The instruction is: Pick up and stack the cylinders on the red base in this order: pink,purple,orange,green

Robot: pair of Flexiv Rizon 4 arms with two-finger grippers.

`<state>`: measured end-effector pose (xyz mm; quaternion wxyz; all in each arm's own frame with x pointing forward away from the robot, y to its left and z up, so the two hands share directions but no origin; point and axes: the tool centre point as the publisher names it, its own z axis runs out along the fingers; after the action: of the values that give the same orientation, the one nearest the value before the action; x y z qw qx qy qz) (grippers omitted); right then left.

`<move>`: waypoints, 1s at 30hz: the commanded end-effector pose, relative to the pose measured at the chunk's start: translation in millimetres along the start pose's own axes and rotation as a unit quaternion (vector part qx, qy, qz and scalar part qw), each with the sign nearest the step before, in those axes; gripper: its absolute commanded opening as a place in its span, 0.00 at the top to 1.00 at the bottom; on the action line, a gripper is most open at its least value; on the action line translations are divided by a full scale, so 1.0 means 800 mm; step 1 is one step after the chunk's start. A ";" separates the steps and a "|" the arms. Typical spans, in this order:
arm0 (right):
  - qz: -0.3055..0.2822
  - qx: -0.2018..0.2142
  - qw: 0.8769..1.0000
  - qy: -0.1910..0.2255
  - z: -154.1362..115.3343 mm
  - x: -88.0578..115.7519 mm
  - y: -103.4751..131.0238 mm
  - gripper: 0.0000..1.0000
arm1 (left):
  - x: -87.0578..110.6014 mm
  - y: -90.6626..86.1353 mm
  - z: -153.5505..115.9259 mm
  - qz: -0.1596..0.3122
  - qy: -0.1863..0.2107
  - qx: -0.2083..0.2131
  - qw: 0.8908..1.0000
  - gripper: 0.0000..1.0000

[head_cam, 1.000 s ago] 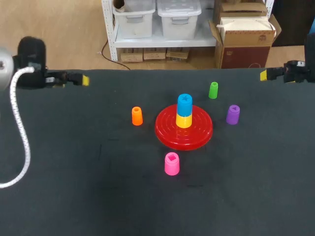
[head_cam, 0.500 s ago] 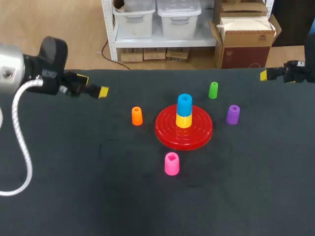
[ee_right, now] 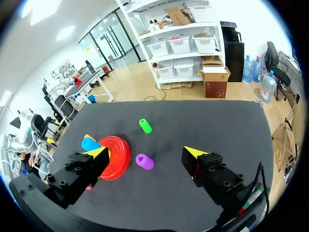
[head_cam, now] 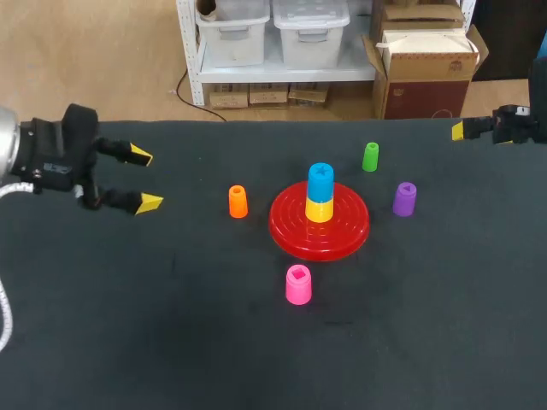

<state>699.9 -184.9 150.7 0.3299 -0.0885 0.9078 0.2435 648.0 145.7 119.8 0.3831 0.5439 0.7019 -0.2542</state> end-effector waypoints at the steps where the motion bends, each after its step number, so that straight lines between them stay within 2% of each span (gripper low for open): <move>1: 0.000 0.000 1.000 0.000 0.000 0.000 0.000 0.00 | 0.016 0.014 0.004 0.161 -0.014 0.148 0.976 0.00; 10: 0.000 0.000 1.000 0.000 0.000 0.000 0.000 0.00 | 0.020 0.023 0.006 0.150 0.005 0.126 0.981 0.00; 15: 0.000 0.000 1.000 0.000 0.000 0.000 0.000 0.00 | 0.027 0.033 0.022 0.132 0.031 0.104 0.985 0.00; 18: 0.000 0.000 1.000 0.000 0.000 0.000 0.000 0.00 | 0.024 0.038 0.029 0.124 0.033 0.094 0.987 0.00; 25: 0.000 0.000 1.000 0.000 0.000 0.000 0.000 0.00 | 0.016 0.039 0.035 0.134 0.023 0.084 0.987 0.00; 28: 0.000 0.000 1.000 0.000 0.000 0.000 0.000 0.00 | 0.015 0.040 0.040 0.153 0.036 0.052 0.986 0.00; 30: 0.000 0.000 1.000 0.000 0.000 0.000 0.000 0.00 | 0.013 0.043 0.040 0.124 0.045 0.049 0.990 0.00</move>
<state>699.9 -184.9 150.7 0.3299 -0.0884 0.9078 0.2435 694.4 142.5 95.0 0.3552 0.6699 0.6125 -0.2234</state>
